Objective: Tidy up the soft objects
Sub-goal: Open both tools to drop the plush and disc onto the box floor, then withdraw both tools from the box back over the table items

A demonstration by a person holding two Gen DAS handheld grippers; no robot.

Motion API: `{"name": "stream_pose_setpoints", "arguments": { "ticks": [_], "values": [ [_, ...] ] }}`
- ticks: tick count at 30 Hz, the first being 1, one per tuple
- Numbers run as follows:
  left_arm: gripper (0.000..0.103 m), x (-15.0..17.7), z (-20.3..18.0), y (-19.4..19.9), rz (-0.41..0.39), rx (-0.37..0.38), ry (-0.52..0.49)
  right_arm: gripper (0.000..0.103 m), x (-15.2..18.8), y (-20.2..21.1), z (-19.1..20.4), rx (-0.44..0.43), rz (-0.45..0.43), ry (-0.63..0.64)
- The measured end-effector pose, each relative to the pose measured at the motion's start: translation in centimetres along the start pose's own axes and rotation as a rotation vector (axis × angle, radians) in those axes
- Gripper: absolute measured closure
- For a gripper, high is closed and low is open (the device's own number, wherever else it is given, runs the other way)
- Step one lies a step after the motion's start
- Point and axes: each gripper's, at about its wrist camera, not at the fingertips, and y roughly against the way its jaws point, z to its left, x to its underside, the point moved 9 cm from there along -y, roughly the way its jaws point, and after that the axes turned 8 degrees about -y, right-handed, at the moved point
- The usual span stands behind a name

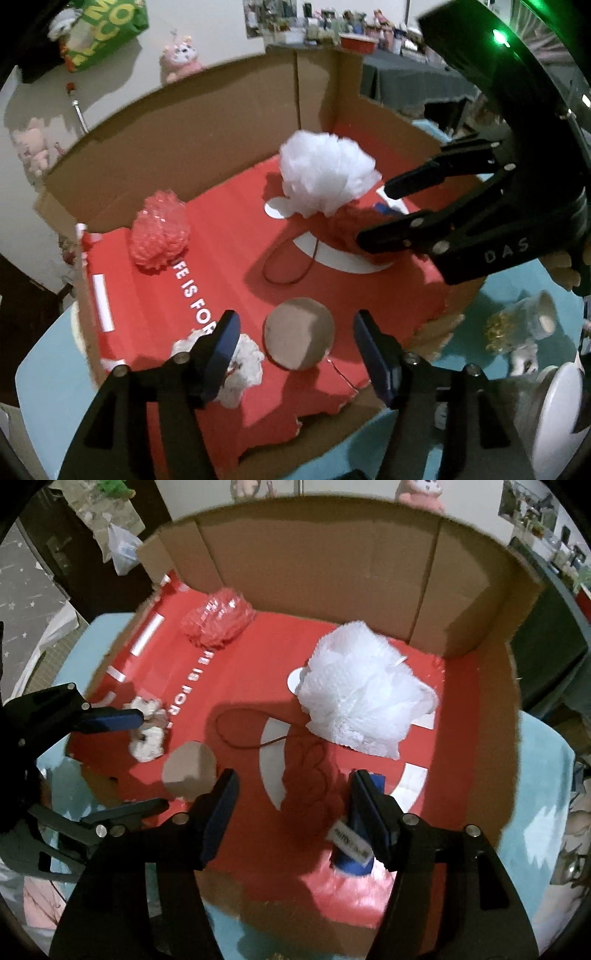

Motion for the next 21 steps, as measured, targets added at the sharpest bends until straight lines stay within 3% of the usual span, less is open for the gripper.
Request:
{"name": "stream_pose_setpoints", "arguments": {
  "ticks": [13, 21],
  "values": [
    [0.010, 1.4, -1.5, 10.1, -0.228, -0.110, 0.107, 0.024, 3.1, 10.6, 3.5, 0.001, -0.263, 0.010],
    [0.001, 3.4, -4.3, 15.3, -0.376, -0.157, 0.171, 0.018, 8.4, 16.2, 4.8, 0.045, -0.426, 0.025]
  ]
}}
